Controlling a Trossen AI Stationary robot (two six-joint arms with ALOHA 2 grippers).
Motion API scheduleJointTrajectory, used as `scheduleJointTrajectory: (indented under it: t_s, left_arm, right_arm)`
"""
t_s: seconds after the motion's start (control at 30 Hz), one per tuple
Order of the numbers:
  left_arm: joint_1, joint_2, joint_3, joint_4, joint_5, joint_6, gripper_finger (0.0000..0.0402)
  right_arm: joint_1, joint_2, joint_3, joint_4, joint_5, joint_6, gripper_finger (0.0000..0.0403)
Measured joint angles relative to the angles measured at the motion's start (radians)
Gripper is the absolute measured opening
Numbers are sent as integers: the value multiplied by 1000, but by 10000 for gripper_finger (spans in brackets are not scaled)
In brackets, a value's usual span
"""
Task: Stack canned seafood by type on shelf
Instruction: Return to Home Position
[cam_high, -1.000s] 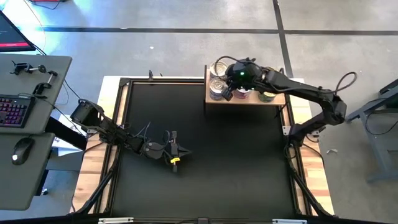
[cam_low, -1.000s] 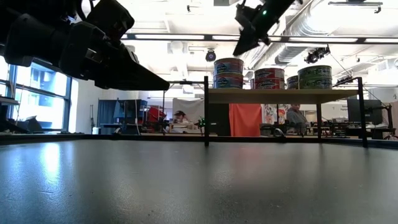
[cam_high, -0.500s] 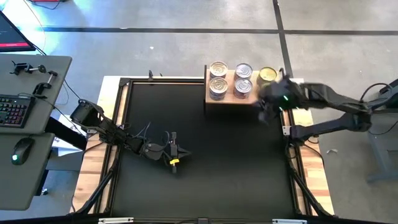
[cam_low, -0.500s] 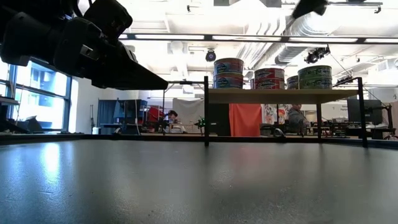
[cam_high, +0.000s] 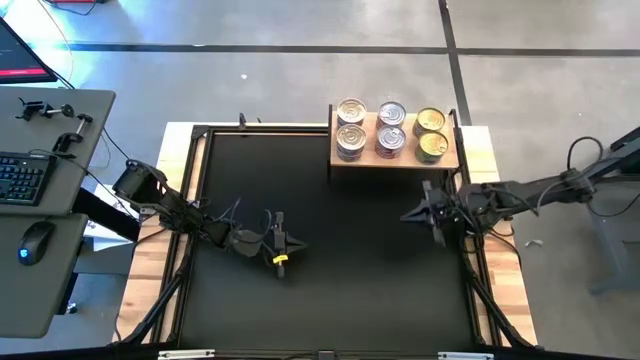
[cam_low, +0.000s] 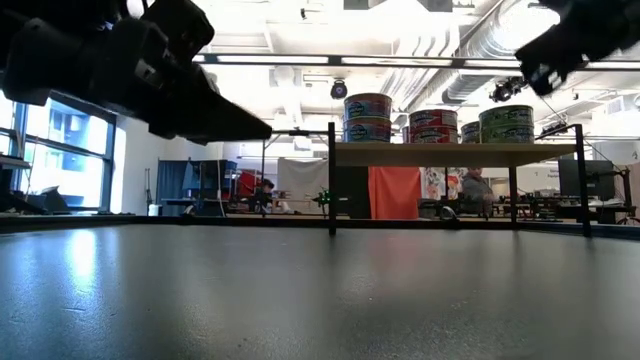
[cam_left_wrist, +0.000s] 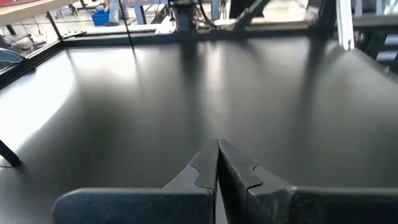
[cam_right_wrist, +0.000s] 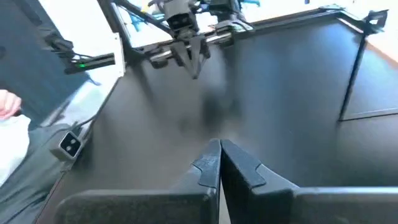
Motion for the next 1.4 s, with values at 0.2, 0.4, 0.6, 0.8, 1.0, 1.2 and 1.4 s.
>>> scheduleJointTrajectory:
  t_s: [0.2, 0.4, 0.6, 0.8, 1.0, 1.2, 1.4]
  left_arm:
    - [24, 0, 0, 49, 0, -78, 1]
    - [72, -36, 0, 61, 103, -115, 1]
    - [169, -180, -34, 9, 242, -106, 1]
    - [259, -408, -198, 9, 256, -110, 1]
    - [329, -696, -318, -101, 266, -130, 0]
    - [377, -1007, -325, -485, 267, -107, 0]
    - [401, -1269, -325, -718, 268, -100, 0]
  right_arm:
    - [0, -149, -193, 150, -37, -11, 2]
    - [0, -284, -304, 252, -90, -31, 2]
    - [0, -370, -378, 286, -118, -37, 2]
    - [0, -402, -444, 343, -174, -30, 2]
    - [1, -402, -444, 366, -192, -111, 2]
    - [1, -397, -444, 349, -177, -149, 2]
    - [1, -396, -444, 337, -170, -116, 2]
